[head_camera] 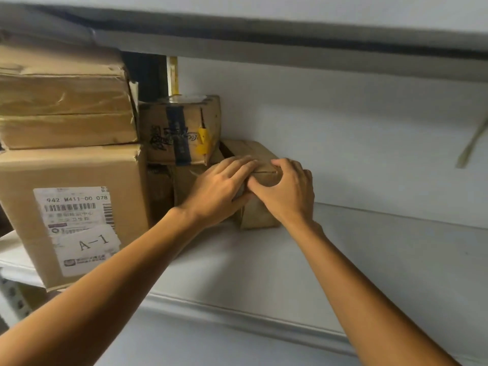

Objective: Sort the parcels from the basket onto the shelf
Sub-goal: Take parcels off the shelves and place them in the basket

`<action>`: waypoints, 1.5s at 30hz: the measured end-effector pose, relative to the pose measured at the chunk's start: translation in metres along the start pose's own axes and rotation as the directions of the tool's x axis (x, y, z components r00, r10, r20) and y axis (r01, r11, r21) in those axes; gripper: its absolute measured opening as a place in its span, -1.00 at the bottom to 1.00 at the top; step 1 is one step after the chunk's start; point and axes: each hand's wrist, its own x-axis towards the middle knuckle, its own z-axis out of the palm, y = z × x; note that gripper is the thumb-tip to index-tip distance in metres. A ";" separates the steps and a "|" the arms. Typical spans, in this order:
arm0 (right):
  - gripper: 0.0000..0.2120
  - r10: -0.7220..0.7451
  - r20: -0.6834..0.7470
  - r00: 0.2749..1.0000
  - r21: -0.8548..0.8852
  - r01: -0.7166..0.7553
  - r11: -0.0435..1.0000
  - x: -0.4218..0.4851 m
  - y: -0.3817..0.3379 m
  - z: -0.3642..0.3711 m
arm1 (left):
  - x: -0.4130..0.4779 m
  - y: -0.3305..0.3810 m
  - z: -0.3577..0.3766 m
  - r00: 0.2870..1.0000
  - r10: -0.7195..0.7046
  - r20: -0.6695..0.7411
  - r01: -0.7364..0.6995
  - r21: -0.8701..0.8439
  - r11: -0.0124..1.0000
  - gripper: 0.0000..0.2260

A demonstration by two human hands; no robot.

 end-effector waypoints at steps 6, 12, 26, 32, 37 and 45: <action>-0.45 0.043 -0.012 0.999 0.117 -0.041 0.992 -0.016 0.016 -0.032 | -0.001 0.022 -0.001 0.995 -0.024 0.100 0.032 -0.084 0.996 -0.39; -0.53 0.002 0.031 1.000 0.238 -0.009 0.971 -0.041 0.045 -0.074 | -0.004 0.053 0.002 0.993 0.039 0.110 -0.027 -0.106 0.994 -0.41; -0.11 0.189 0.381 0.905 0.371 -0.337 0.865 -0.119 0.138 -0.204 | 0.003 0.208 0.006 0.916 -0.338 0.217 0.373 -0.773 0.513 -0.42; -0.48 0.284 0.341 0.896 0.342 -0.399 0.851 -0.129 0.163 -0.238 | 0.011 0.239 0.012 0.819 -0.424 0.387 0.541 -0.766 0.346 -0.68; -0.40 0.341 0.212 0.916 0.449 -0.401 0.799 -0.139 0.170 -0.259 | 0.021 0.261 0.009 0.863 -0.280 0.420 0.490 -0.830 0.267 -0.38; -0.53 0.478 -0.062 0.876 0.506 -0.385 0.772 -0.159 0.191 -0.319 | 0.060 0.317 0.020 0.914 -0.057 0.403 0.406 -0.892 0.199 -0.36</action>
